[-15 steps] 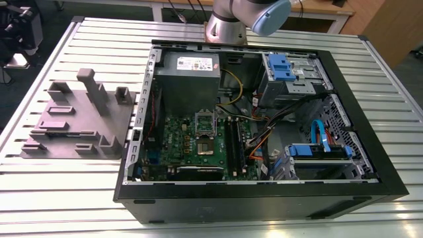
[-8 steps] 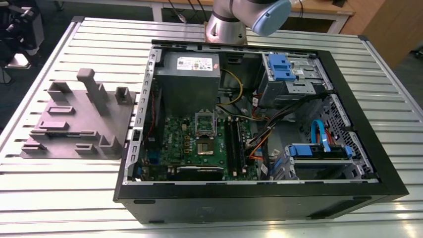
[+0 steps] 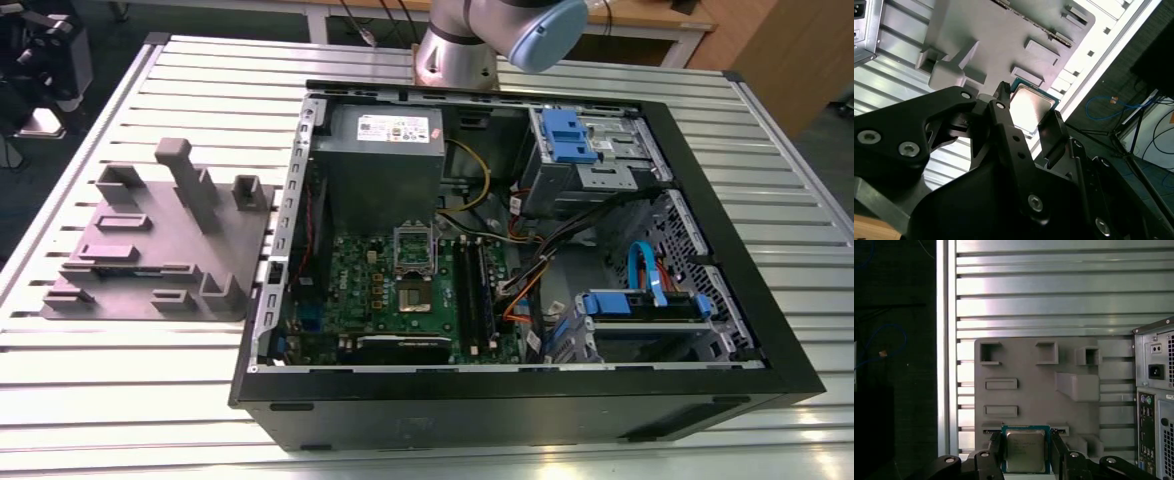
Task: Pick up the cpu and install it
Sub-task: 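Pick up the cpu and move it towards the insertion slot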
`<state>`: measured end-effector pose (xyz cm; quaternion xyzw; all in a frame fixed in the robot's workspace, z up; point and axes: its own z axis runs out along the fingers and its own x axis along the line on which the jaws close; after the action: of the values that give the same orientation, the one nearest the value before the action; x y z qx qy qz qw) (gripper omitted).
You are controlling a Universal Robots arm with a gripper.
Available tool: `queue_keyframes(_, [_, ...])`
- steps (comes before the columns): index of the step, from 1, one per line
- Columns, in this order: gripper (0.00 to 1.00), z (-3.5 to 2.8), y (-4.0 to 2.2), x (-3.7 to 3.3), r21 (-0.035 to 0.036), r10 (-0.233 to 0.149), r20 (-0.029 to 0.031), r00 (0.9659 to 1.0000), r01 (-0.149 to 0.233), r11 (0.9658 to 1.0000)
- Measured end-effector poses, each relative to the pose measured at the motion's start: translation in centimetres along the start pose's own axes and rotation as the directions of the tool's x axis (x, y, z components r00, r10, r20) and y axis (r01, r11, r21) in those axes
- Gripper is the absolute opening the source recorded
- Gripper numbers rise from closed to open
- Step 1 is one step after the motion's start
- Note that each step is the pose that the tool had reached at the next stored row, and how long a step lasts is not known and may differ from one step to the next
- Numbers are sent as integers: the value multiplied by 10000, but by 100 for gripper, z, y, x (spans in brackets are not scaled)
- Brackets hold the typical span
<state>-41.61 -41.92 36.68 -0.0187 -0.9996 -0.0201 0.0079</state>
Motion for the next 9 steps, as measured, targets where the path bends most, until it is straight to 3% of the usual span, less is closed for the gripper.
queue_keyframes(9, [47, -1, 1, -23, 1, 1, -1, 10000, -1, 10000])
